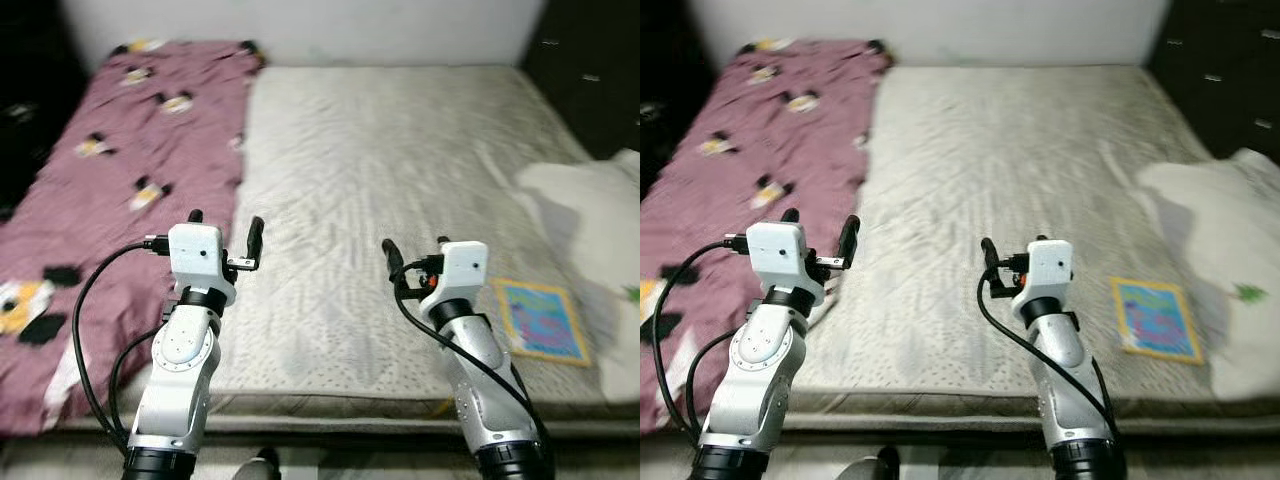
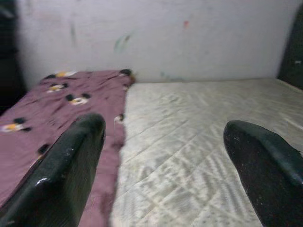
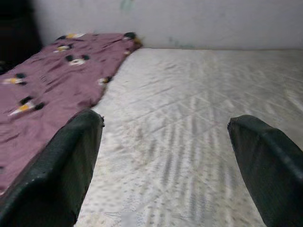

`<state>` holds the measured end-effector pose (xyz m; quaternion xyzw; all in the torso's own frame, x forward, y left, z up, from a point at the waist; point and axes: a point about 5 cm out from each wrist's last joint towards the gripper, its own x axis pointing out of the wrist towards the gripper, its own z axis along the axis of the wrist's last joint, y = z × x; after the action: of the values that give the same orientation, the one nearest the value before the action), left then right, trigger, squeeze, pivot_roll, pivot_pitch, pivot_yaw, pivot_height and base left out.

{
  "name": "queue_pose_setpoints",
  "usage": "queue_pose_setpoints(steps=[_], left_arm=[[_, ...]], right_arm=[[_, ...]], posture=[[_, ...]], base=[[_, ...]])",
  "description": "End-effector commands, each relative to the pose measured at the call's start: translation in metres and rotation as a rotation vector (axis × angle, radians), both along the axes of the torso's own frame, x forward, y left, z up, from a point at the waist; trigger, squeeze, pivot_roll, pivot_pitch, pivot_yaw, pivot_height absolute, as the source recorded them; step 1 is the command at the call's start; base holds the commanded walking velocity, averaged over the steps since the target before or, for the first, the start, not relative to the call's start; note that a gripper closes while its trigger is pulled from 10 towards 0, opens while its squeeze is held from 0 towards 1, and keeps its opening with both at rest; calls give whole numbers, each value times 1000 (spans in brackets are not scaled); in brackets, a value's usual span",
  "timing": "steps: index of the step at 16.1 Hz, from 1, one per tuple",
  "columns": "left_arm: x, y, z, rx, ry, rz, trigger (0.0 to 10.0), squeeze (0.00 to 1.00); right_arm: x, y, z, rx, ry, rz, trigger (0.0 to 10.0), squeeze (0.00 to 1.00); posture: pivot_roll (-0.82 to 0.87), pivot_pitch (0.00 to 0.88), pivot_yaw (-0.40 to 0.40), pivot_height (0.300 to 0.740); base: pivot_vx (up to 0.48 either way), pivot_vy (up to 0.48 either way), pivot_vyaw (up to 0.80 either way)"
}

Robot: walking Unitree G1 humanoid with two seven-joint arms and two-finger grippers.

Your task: Clean up the room

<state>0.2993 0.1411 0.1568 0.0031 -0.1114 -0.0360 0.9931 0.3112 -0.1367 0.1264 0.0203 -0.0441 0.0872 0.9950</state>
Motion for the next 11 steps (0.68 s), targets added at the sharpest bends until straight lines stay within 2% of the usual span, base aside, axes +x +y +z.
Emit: queue_pose_setpoints(steps=[1, 7, 11], left_arm=[[0, 0, -2, -9, 13, -10, 10000, 0], [2, 0, -1, -21, 17, -10, 10000, 0], [3, -2, 0, -25, 15, -26, 10000, 0]], right_arm=[[1, 2, 1, 3, -6, 4, 10000, 0], [4, 2, 3, 3, -16, 9, 10000, 0], [5, 1, 4, 21, -18, -3, 10000, 0]], posture=[[-12, 140, 21, 740], [-14, 137, 22, 740], [-15, 136, 22, 740]], base=[[0, 0, 800], [0, 0, 799], [0, 211, 0]])
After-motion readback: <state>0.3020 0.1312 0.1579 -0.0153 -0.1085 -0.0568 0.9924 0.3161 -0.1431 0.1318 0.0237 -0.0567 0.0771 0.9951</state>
